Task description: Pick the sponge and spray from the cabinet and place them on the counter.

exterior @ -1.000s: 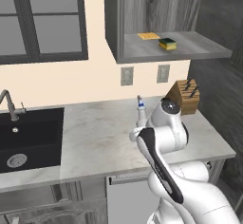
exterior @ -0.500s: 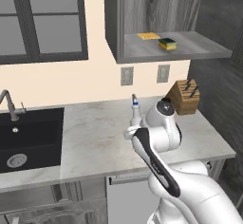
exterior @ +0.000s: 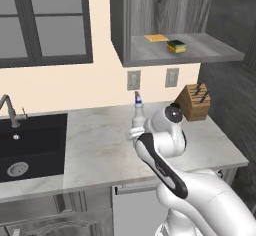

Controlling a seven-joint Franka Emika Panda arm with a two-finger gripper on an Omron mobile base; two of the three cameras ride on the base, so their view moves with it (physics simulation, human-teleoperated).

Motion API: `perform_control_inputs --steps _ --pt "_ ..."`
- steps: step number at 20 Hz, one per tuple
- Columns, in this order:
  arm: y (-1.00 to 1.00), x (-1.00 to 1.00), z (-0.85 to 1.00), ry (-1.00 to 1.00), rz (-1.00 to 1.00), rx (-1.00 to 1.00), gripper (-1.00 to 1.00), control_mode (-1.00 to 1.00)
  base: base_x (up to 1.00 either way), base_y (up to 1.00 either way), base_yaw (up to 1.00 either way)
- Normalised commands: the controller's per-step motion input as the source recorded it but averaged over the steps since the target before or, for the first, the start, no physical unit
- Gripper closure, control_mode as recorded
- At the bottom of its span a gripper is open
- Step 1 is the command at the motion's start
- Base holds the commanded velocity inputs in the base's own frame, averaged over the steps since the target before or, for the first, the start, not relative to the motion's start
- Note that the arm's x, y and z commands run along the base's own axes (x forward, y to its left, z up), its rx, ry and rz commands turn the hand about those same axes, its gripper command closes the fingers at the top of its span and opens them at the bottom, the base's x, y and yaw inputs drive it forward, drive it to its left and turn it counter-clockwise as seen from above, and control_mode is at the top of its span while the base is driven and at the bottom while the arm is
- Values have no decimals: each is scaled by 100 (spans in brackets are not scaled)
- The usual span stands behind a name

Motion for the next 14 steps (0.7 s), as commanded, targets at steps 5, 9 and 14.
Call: perform_control_inputs --steps 5,9,14 --pt "0 17 -24 -22 4 7 100 -100 0 0 0" --pt "0 11 -30 -21 3 5 100 -100 0 0 0" --pt "-3 4 -35 -18 4 3 100 -100 0 0 0"
